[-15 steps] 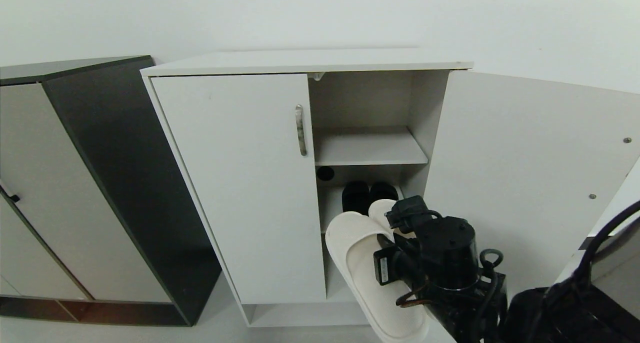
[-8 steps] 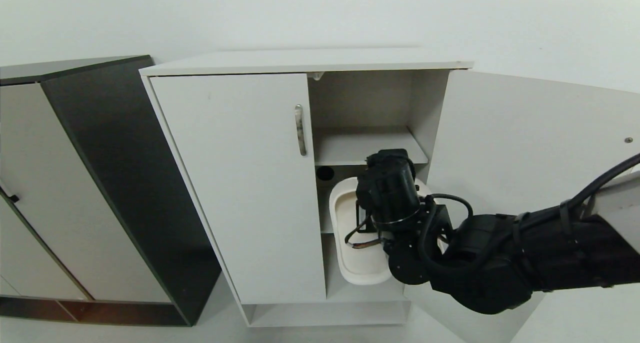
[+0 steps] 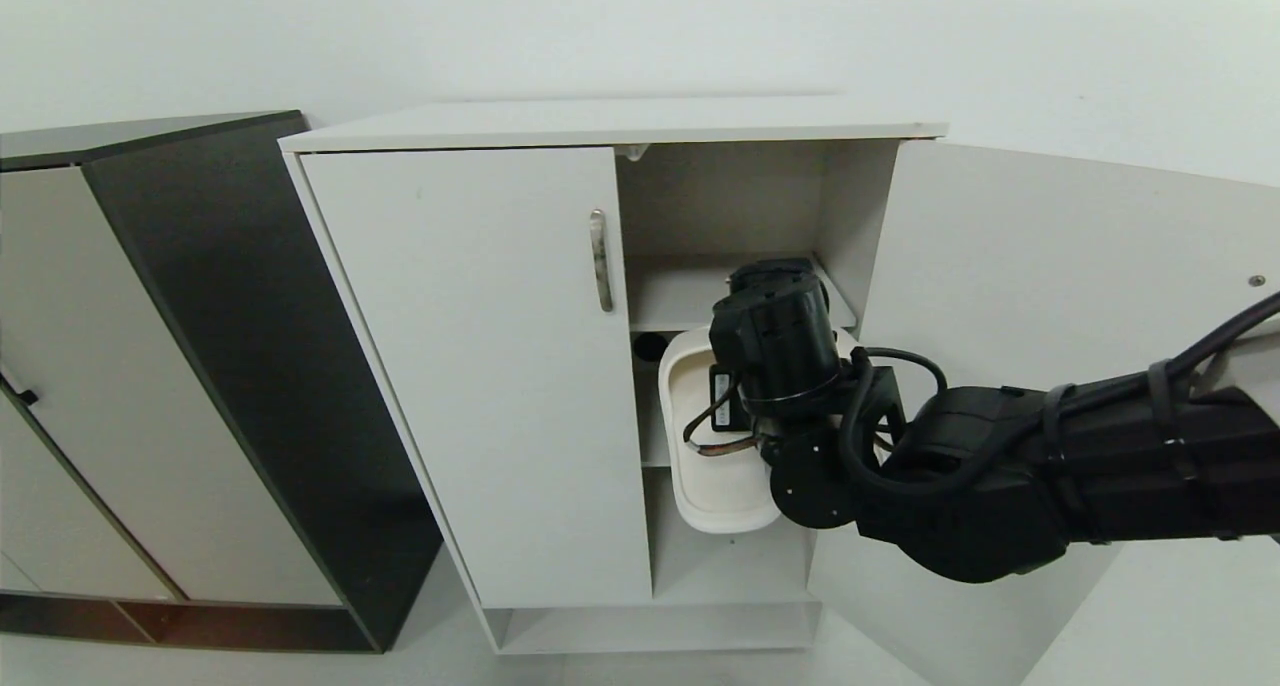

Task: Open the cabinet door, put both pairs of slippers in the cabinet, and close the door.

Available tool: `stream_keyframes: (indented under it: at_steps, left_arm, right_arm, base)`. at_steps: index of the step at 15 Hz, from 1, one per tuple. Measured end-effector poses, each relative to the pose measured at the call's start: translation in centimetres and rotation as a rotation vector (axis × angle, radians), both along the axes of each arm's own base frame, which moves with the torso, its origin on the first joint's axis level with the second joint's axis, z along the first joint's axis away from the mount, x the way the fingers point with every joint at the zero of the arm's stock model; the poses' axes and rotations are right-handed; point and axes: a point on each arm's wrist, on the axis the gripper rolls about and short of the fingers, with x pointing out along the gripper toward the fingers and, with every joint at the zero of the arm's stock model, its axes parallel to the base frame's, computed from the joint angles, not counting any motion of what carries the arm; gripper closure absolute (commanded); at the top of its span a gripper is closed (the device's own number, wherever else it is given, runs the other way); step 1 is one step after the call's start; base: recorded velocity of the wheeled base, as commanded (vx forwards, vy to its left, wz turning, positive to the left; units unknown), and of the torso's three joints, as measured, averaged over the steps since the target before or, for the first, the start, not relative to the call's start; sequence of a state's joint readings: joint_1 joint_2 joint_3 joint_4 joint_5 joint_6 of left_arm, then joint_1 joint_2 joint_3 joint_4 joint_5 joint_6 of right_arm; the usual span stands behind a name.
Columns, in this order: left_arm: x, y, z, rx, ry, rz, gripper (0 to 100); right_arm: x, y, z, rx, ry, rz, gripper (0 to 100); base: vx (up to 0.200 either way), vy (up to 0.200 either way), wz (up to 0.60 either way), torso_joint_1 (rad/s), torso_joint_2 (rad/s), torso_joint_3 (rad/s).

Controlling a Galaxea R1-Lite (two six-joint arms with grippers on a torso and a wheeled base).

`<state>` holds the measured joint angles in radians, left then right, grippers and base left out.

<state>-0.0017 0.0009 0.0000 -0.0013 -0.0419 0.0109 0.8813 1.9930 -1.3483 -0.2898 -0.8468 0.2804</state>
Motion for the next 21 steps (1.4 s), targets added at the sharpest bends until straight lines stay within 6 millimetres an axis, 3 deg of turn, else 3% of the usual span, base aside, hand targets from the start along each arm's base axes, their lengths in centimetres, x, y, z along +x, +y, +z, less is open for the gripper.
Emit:
stream_keyframes:
  at_steps: [3, 18, 21]
  left_arm:
    - [0.00, 0.00, 0.00, -0.001, 0.000, 0.001, 100]
    - [0.00, 0.00, 0.00, -0.001, 0.000, 0.000, 100]
    - [0.00, 0.00, -0.01, -0.001, 0.000, 0.000, 100]
  right_arm:
    - [0.24, -0.25, 0.64, -0.008, 0.006, -0.007, 100]
    - [0.43, -0.43, 1.10, -0.001, -0.001, -0.013, 100]
    - [0.38, -0.48, 0.87, -0.001, 0.002, -0.014, 100]
  base:
    - [0.000, 0.000, 0.00, 0.000, 0.00, 0.000]
    - [0.200, 0.000, 0.00, 0.001, 0.00, 0.002]
    - [0.000, 0.000, 0.00, 0.000, 0.00, 0.000]
